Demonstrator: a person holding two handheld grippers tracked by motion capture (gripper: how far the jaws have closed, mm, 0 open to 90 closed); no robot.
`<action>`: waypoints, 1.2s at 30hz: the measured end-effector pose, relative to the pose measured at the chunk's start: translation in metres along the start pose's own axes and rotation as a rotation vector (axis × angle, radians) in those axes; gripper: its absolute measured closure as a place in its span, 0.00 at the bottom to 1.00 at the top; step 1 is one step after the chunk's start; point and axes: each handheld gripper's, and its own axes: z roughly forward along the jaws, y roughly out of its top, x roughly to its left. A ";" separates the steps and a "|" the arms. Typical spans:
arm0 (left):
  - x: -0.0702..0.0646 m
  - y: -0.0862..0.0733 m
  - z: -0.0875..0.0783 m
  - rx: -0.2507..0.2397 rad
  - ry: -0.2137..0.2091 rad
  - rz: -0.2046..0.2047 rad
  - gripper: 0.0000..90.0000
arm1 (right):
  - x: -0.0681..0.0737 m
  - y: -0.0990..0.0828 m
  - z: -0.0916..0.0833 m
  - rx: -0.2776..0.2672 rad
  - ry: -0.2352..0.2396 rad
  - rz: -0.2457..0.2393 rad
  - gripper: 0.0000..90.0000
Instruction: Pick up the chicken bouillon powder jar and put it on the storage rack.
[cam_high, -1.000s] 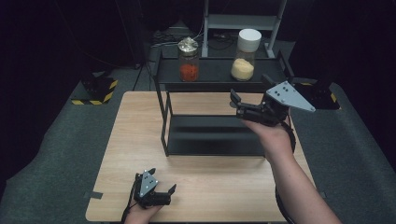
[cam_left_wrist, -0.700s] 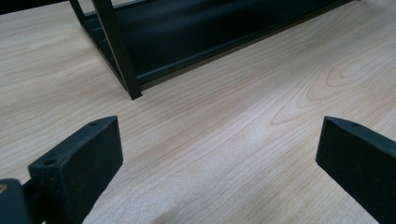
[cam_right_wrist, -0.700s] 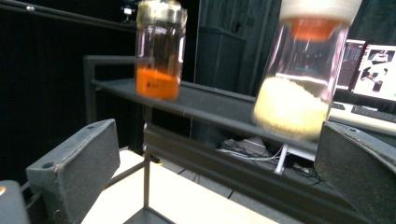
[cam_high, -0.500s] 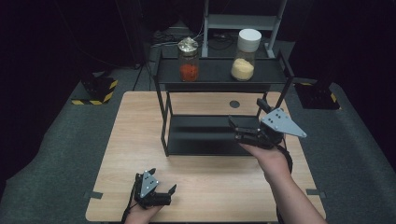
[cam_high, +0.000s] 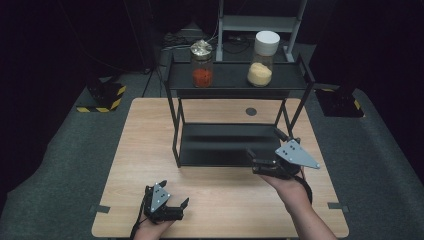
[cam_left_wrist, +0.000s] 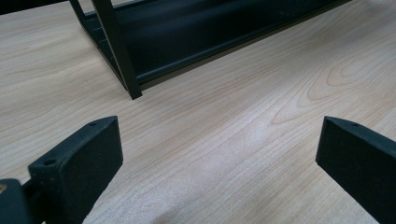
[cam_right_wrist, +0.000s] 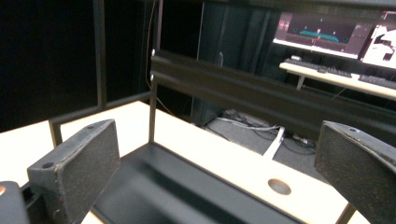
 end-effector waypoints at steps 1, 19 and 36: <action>0.000 0.000 0.000 0.001 0.000 0.001 0.01 | 0.000 -0.003 -0.001 0.006 0.001 0.001 0.00; -0.002 0.000 0.000 0.001 0.004 0.016 0.01 | 0.005 -0.057 -0.014 0.135 -0.006 0.020 0.00; -0.004 0.001 0.000 0.006 0.008 0.030 0.01 | 0.010 -0.097 -0.021 0.258 -0.025 0.021 0.00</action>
